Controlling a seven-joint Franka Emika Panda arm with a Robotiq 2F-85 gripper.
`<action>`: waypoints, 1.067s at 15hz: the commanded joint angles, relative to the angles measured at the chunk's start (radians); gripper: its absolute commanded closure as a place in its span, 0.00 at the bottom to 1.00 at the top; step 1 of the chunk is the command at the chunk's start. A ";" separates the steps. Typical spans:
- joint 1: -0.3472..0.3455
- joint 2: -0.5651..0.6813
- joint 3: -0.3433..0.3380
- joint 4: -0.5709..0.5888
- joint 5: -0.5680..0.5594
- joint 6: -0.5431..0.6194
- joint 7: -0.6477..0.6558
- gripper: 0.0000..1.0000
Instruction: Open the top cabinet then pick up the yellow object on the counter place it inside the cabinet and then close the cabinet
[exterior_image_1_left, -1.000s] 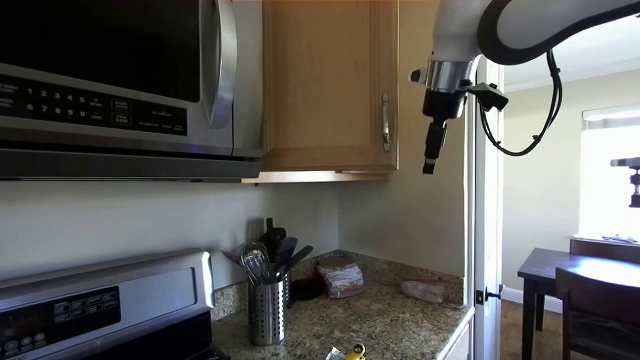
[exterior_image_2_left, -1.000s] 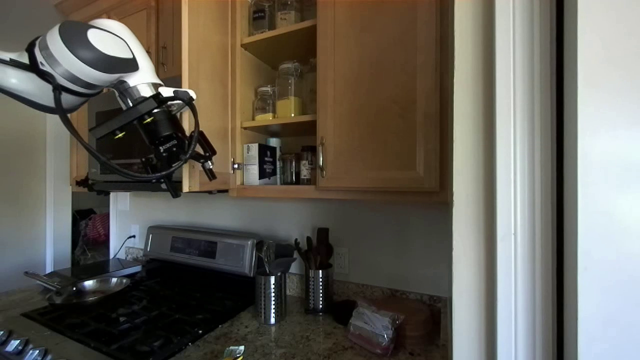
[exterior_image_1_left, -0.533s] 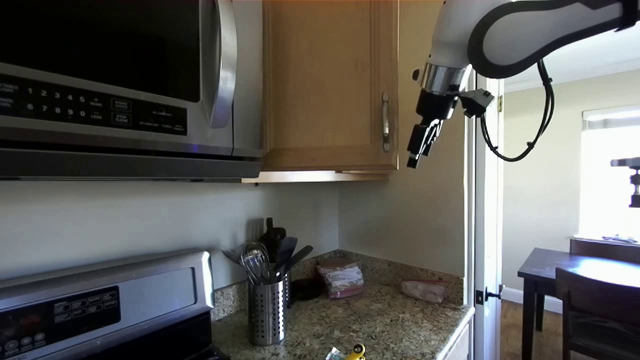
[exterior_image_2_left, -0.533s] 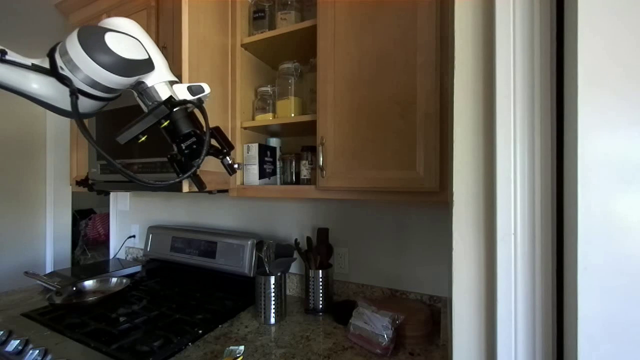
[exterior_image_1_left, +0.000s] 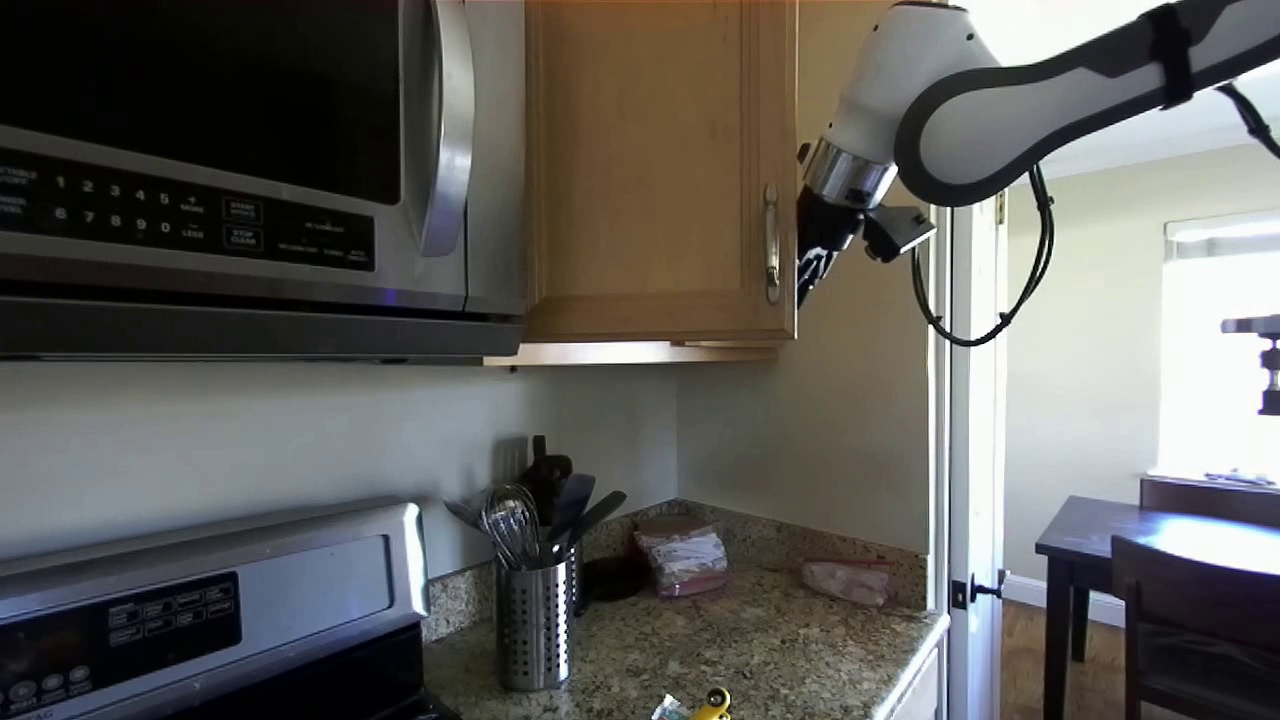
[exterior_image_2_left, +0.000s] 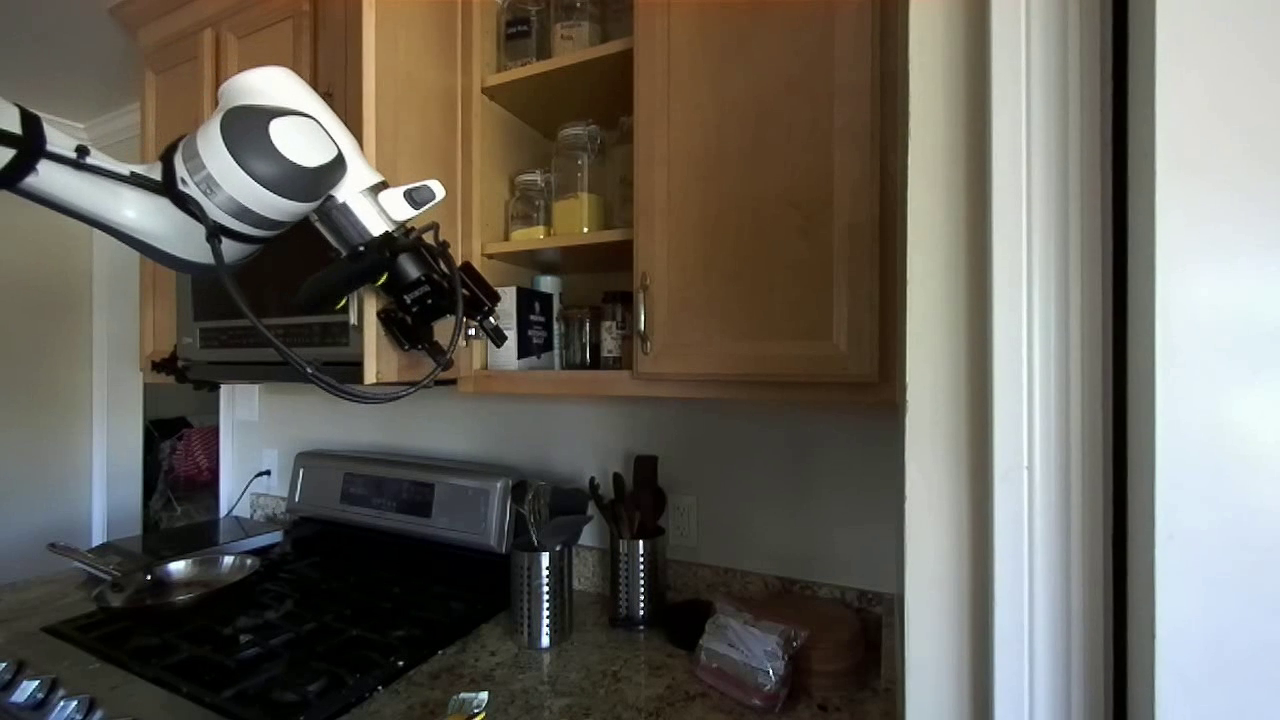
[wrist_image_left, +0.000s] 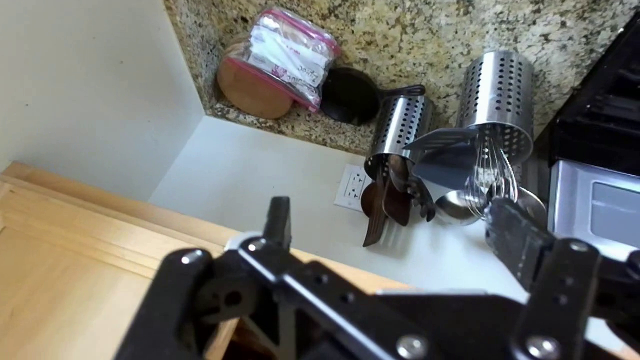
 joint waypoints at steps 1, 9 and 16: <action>0.023 0.003 0.024 0.017 0.006 0.035 -0.010 0.00; 0.151 -0.015 0.051 0.058 0.131 0.024 -0.078 0.00; 0.014 0.067 0.162 0.049 -0.037 -0.057 0.126 0.00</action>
